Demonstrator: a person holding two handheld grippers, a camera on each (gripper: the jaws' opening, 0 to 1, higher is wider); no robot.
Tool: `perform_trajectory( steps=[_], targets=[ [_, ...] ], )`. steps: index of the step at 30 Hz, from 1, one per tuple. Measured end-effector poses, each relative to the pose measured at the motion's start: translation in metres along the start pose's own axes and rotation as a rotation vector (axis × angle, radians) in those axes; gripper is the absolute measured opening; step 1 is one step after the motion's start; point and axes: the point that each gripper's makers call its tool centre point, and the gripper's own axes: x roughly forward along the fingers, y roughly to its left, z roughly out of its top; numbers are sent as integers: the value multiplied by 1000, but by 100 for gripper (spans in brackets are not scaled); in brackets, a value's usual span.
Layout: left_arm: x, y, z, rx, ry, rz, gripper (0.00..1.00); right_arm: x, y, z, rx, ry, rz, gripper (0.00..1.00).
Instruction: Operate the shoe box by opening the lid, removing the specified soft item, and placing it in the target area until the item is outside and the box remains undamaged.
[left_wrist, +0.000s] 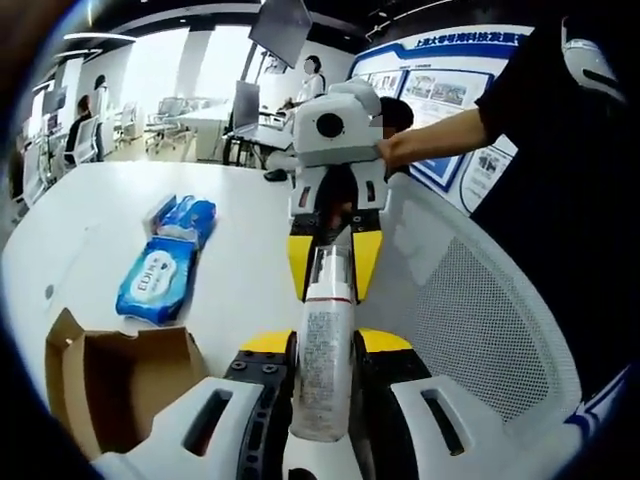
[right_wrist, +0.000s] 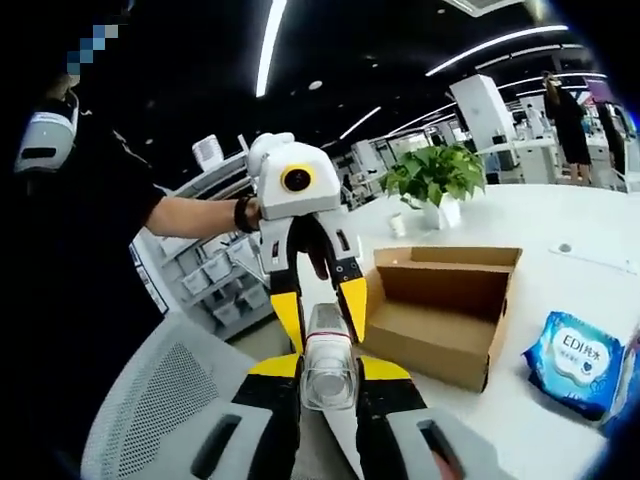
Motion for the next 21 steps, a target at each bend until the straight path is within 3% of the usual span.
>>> perform_trajectory(
  steps=[8, 21],
  targets=[
    [-9, 4, -2, -21, -17, 29, 30, -7, -9, -3, 36, -16, -23, 16],
    [-26, 23, -15, -93, -63, 137, 34, -14, -17, -14, 46, 12, -58, 16]
  ],
)
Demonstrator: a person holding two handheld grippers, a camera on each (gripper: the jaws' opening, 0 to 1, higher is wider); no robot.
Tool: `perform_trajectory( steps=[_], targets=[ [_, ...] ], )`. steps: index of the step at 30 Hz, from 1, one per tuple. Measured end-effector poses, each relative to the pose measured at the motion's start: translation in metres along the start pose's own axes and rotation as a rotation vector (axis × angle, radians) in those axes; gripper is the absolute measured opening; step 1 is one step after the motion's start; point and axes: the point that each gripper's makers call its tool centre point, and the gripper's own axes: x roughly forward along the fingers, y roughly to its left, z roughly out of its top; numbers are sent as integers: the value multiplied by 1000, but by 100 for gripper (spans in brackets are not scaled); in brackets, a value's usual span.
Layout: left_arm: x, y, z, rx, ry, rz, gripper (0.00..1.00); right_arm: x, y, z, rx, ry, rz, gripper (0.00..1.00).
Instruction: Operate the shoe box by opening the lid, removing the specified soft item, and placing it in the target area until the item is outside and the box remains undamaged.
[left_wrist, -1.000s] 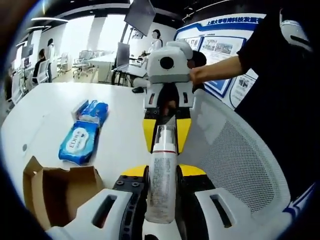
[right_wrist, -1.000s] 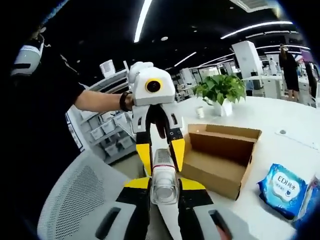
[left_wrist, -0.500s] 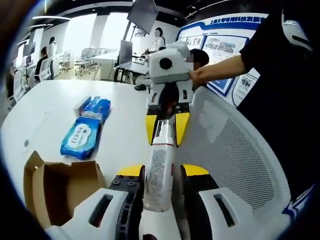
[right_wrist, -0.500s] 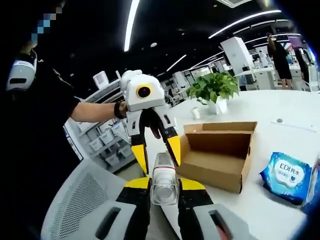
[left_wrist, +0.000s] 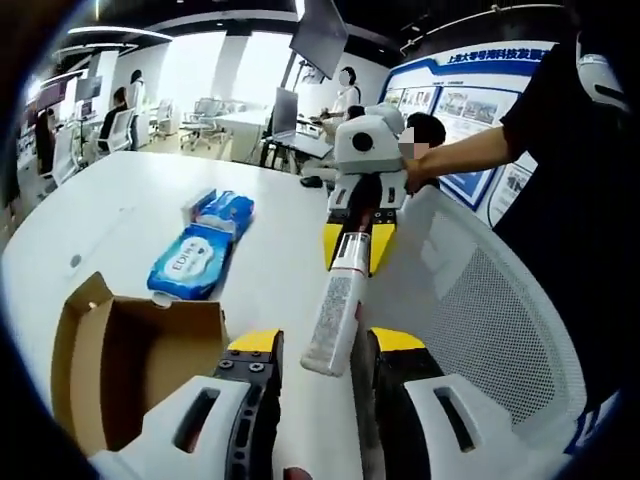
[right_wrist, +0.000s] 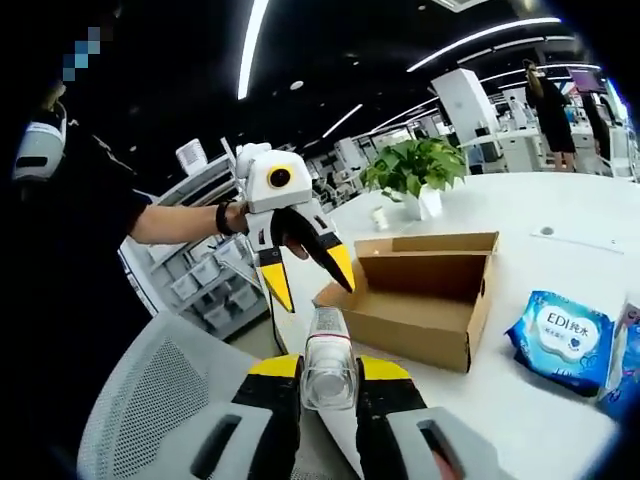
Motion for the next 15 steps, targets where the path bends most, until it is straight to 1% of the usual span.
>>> perform_trajectory(
  steps=[5, 15],
  targets=[
    [-4, 9, -7, -28, -1, 42, 39, -2, -2, -2, 5, -2, -14, 16],
    [-12, 34, -25, -86, -7, 167, 43, -8, -6, -5, 5, 3, -41, 16]
  ],
)
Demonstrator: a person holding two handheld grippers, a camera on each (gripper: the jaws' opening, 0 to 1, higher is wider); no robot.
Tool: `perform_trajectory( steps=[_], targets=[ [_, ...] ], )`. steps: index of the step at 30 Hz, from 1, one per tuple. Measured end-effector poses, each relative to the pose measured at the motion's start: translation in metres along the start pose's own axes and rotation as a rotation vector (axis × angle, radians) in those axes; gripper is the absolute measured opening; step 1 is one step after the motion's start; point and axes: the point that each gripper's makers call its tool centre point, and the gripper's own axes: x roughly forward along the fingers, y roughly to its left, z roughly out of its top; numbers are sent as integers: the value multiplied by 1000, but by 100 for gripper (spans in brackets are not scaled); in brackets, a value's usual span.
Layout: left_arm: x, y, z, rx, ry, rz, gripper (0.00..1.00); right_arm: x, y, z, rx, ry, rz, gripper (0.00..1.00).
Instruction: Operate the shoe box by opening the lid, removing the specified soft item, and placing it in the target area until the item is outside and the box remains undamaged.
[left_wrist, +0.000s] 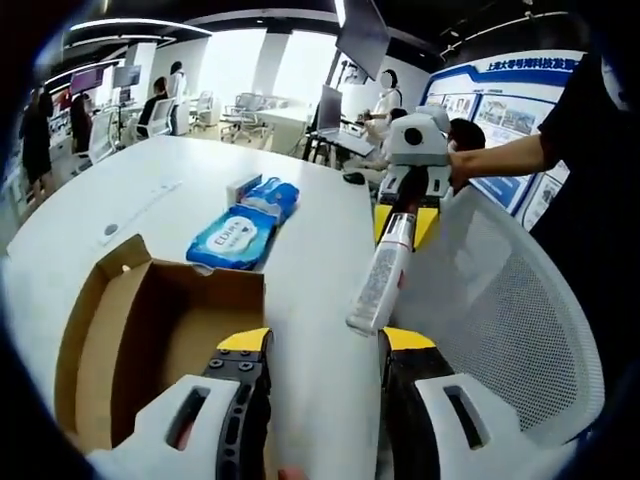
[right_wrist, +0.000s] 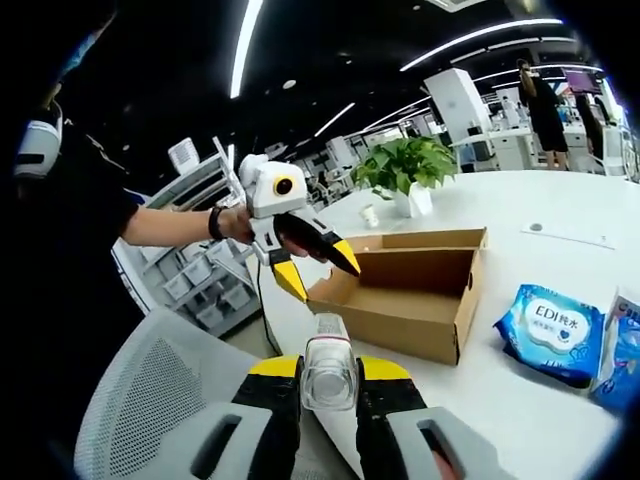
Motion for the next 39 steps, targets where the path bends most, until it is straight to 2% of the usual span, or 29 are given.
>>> perform_trajectory(
  steps=[10, 17, 22, 31, 39],
  targets=[
    [-2, 15, -14, -63, -12, 82, 46, -7, -7, -4, -2, 8, -30, 16],
    [-1, 17, -23, -102, -18, 109, 44, -12, -12, -8, -13, 25, -42, 16],
    [0, 17, -24, -119, -28, 123, 45, -18, -19, -10, -13, 42, -52, 16],
    [5, 15, -26, -146, -41, 142, 44, -33, -44, -15, -45, 108, -95, 16],
    [8, 16, -28, -175, -57, 167, 43, -47, -74, -15, -82, 194, -127, 16]
  ],
)
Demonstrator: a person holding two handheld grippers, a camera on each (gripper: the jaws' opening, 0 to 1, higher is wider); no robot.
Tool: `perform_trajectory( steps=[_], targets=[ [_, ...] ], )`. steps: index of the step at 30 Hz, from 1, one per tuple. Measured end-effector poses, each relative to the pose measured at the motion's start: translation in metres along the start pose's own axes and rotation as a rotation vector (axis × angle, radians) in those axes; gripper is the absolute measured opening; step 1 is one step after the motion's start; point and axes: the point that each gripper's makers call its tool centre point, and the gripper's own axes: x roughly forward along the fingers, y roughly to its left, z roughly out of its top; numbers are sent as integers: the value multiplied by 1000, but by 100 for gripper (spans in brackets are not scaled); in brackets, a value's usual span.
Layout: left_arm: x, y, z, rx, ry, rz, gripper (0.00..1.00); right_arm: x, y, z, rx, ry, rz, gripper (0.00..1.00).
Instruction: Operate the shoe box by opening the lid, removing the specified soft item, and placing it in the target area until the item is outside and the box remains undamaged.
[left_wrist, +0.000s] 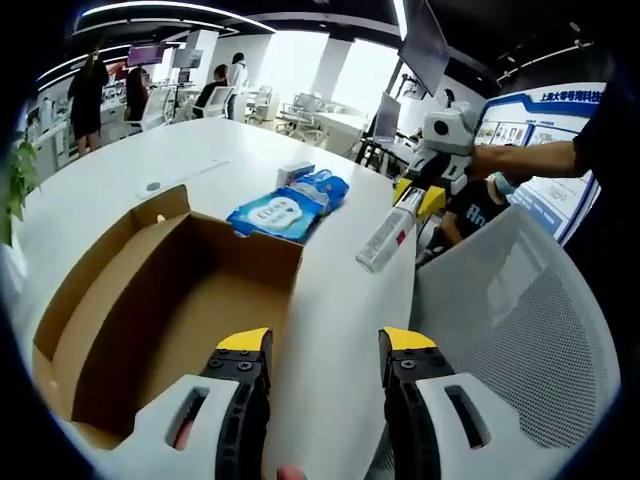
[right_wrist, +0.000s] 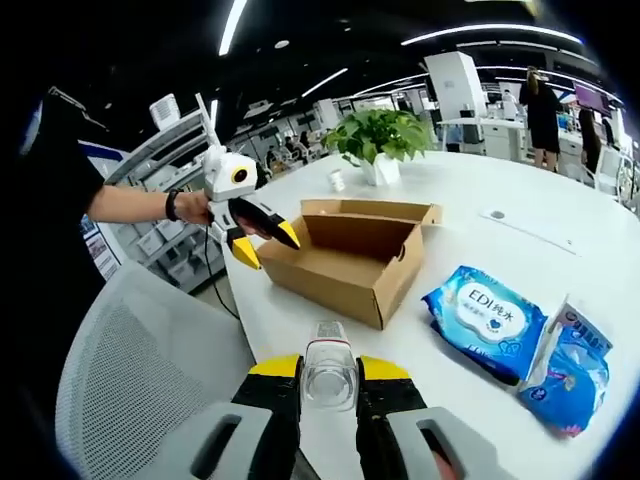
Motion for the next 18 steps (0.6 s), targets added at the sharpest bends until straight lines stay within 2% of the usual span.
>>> perform_trajectory(
  steps=[7, 18],
  targets=[
    [0, 0, -6, -11, 7, 25, 43, -7, -29, -2, -47, 79, -20, 16],
    [-8, 5, -11, -56, -16, 86, 44, -15, -69, 5, -114, 161, -46, 16]
  ],
)
